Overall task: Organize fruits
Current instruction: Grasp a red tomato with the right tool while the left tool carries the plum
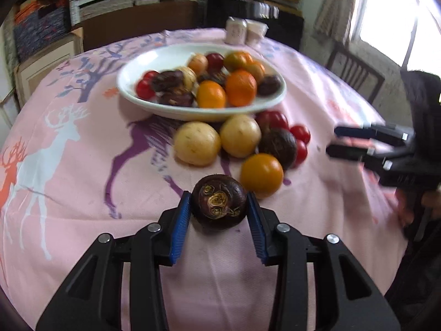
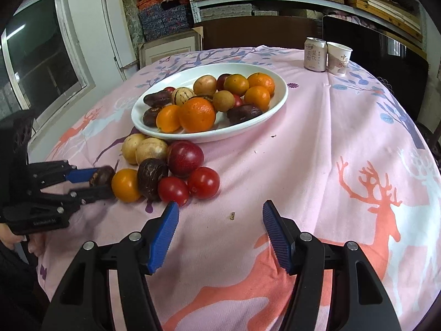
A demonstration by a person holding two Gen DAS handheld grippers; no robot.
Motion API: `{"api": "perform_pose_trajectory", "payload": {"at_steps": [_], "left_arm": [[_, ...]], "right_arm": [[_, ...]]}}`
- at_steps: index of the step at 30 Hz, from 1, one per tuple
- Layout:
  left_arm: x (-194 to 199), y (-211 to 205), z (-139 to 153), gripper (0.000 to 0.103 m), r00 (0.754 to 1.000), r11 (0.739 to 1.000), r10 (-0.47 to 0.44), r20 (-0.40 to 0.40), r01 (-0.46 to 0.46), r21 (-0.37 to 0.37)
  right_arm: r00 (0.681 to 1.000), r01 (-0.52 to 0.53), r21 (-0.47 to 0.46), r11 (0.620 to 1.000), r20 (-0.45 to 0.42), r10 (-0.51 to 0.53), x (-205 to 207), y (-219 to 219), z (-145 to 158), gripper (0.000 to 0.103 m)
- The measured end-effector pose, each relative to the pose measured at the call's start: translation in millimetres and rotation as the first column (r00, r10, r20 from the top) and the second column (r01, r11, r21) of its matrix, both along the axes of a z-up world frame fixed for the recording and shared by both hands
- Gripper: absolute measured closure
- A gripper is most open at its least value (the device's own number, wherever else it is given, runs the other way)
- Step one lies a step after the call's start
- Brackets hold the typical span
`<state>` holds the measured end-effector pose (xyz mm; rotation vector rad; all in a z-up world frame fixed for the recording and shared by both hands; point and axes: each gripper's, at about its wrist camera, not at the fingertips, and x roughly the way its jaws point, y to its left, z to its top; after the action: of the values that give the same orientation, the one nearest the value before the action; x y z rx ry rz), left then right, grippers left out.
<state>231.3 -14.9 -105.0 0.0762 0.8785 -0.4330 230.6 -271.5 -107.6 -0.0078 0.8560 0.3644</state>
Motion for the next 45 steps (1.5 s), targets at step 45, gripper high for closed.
{"api": "perform_pose_trajectory", "payload": {"at_steps": [45], "left_arm": [[-9,18,16,0.064,0.988,0.991,0.133,0.072,-0.132,-0.016]], "right_arm": [[0.998,0.043,0.106,0.993,0.042,-0.047,-8,-22,28,0.074]]}}
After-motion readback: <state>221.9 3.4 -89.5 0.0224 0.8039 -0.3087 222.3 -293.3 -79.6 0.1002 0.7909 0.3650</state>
